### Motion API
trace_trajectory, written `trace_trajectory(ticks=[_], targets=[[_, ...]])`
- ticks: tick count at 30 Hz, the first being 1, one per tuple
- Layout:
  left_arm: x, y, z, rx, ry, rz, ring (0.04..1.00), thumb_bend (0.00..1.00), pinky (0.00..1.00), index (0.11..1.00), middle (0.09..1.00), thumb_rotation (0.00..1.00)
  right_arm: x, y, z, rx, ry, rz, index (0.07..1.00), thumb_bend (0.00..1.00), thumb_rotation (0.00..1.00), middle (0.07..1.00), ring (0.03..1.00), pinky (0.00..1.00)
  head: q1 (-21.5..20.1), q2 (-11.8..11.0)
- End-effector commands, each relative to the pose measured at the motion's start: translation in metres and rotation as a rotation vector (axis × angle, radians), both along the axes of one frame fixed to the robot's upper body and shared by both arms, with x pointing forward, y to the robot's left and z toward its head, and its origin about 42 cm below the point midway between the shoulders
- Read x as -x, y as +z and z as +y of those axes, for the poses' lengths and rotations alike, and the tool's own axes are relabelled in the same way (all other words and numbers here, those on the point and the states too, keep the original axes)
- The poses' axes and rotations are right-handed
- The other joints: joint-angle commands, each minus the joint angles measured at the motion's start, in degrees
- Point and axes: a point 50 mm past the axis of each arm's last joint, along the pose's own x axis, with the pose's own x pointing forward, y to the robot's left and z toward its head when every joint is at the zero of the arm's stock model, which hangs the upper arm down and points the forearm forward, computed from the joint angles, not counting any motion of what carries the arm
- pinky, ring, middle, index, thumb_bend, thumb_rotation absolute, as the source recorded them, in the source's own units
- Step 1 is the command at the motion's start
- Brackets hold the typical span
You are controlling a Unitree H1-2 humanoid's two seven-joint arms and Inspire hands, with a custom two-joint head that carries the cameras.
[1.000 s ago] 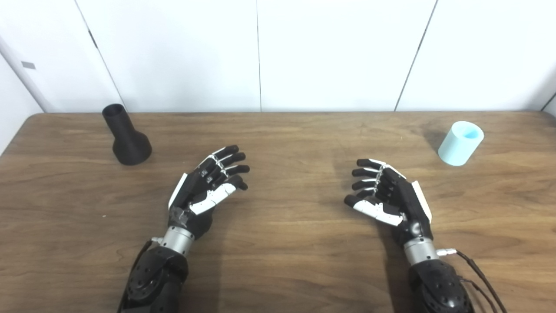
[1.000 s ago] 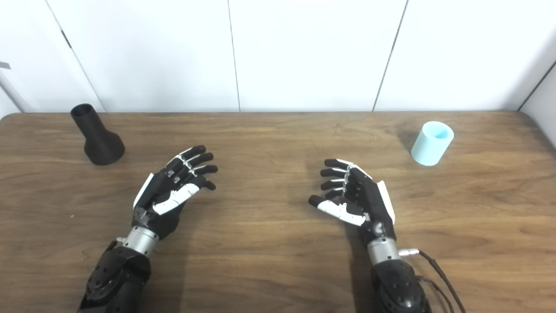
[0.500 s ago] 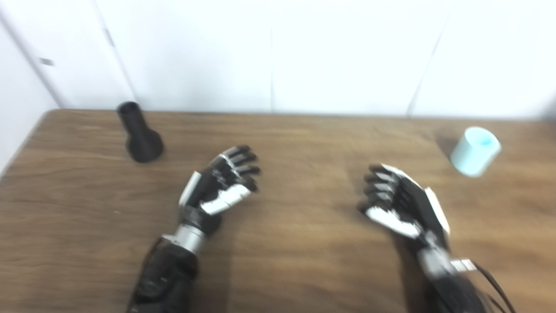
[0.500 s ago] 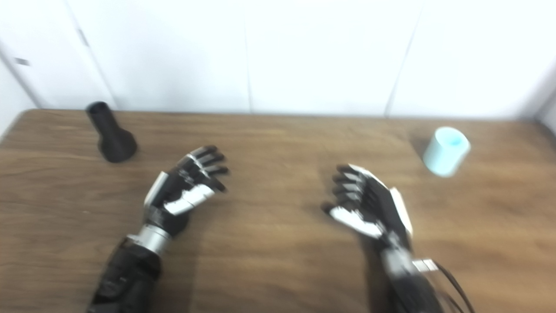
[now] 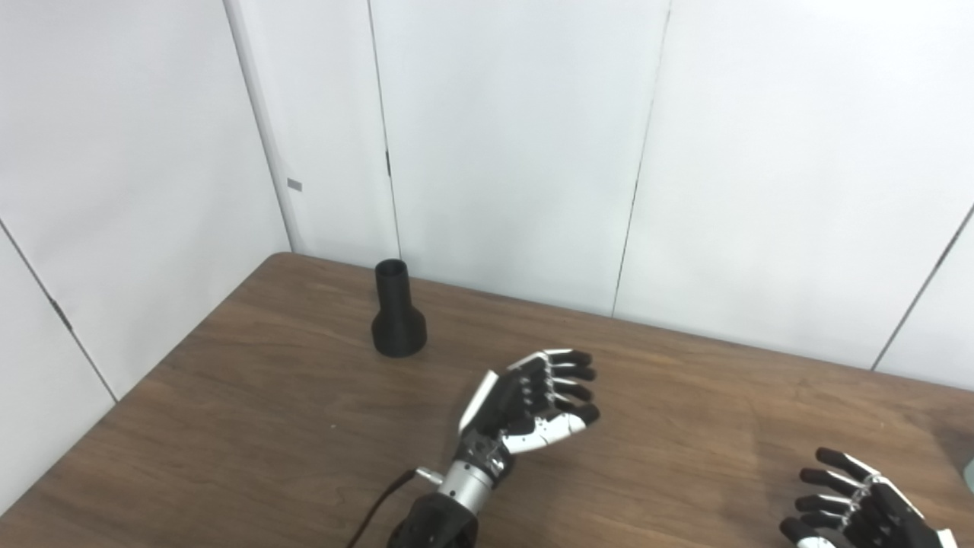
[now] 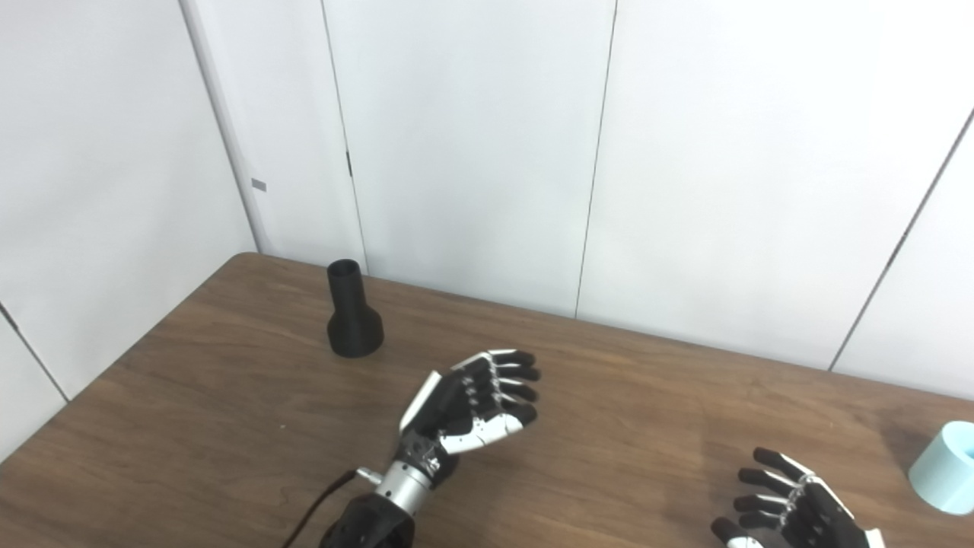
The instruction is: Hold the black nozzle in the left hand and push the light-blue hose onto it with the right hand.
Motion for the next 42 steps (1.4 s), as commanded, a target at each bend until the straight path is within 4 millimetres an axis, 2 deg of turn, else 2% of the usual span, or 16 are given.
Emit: trace_trajectory(ticks=[1,6,10,15,18,19,20,25,26,27,29,30,33,36,38,42], targets=[[0.012,-0.014,0.022,-0.041,0.098,-0.011,0.526,0.52,0.45,0.512,0.492,0.00,-0.005,0.020,0.002,0.000,0.013,-0.082,0.707,0.52,0.00,0.653,0.545,0.45,0.1,0.1],[0.013,0.018,0.060,-0.138,0.246,-0.137,0.552,0.51,0.48,0.506,0.492,0.00,-0.004,0.022,0.001,0.008,0.011,-0.078,0.712,0.52,0.00,0.650,0.551,0.46,0.6,0.3],[0.010,0.046,0.099,-0.239,0.356,-0.203,0.600,0.52,0.55,0.504,0.496,0.00,-0.005,0.025,0.001,0.007,0.017,-0.082,0.717,0.50,0.00,0.653,0.534,0.44,1.0,0.5],[-0.001,0.071,0.154,-0.328,0.470,-0.249,0.585,0.52,0.50,0.501,0.498,0.00,-0.004,0.029,0.004,0.016,0.003,-0.068,0.714,0.49,0.00,0.653,0.540,0.46,1.3,0.6],[-0.006,0.083,0.177,-0.351,0.532,-0.282,0.595,0.52,0.51,0.505,0.495,0.00,-0.004,0.033,0.005,0.038,-0.019,-0.049,0.694,0.55,0.00,0.633,0.547,0.44,1.5,0.8],[-0.007,0.087,0.183,-0.363,0.562,-0.290,0.607,0.52,0.52,0.502,0.582,0.03,-0.004,0.033,0.006,0.038,-0.019,-0.048,0.691,0.56,0.00,0.630,0.541,0.44,1.6,0.8],[-0.008,0.094,0.188,-0.383,0.603,-0.303,0.614,0.51,0.53,0.500,0.640,0.05,-0.004,0.033,0.006,0.038,-0.018,-0.048,0.692,0.57,0.00,0.630,0.534,0.42,1.7,0.9],[-0.007,0.123,0.196,-0.408,0.721,-0.380,0.632,0.51,0.47,0.499,0.705,0.07,-0.004,0.036,0.009,0.042,-0.010,-0.052,0.691,0.55,0.00,0.631,0.524,0.41,1.7,1.0],[-0.007,0.127,0.197,-0.416,0.739,-0.387,0.652,0.62,0.46,0.645,0.725,0.10,-0.004,0.036,0.009,0.047,-0.013,-0.052,0.691,0.54,0.00,0.630,0.527,0.42,1.7,1.0],[-0.008,0.130,0.198,-0.421,0.754,-0.396,0.661,0.66,0.46,0.697,0.734,0.11,-0.004,0.037,0.009,0.047,-0.013,-0.052,0.691,0.54,0.00,0.631,0.530,0.43,1.6,1.3],[-0.011,0.135,0.200,-0.428,0.776,-0.395,0.688,0.70,0.48,0.742,0.759,0.09,-0.004,0.039,0.010,0.046,-0.012,-0.052,0.697,0.53,0.00,0.635,0.534,0.43,1.5,1.3],[-0.012,0.137,0.201,-0.434,0.778,-0.381,0.701,0.71,0.49,0.751,0.771,0.09,-0.004,0.040,0.011,0.045,-0.012,-0.052,0.700,0.53,0.00,0.635,0.536,0.43,1.5,1.3],[-0.018,0.139,0.203,-0.450,0.727,-0.303,0.796,0.77,0.63,0.815,0.842,0.15,-0.003,0.041,0.012,0.040,-0.012,-0.051,0.700,0.53,0.00,0.639,0.541,0.43,1.3,1.4],[-0.025,0.139,0.206,-0.465,0.623,-0.222,0.912,0.87,0.78,0.956,0.959,0.22,-0.002,0.043,0.014,0.036,-0.011,-0.049,0.698,0.53,0.00,0.639,0.542,0.43,1.0,1.6],[-0.030,0.137,0.209,-0.466,0.575,-0.169,0.934,0.92,0.83,0.989,0.989,0.25,-0.001,0.045,0.015,0.033,-0.013,-0.044,0.695,0.52,0.00,0.637,0.542,0.43,1.0,1.6],[-0.043,0.129,0.214,-0.544,0.543,-0.118,0.953,0.98,0.85,1.000,0.998,0.33,0.000,0.048,0.016,0.029,-0.015,-0.045,0.695,0.53,0.00,0.637,0.543,0.44,0.7,1.8]])
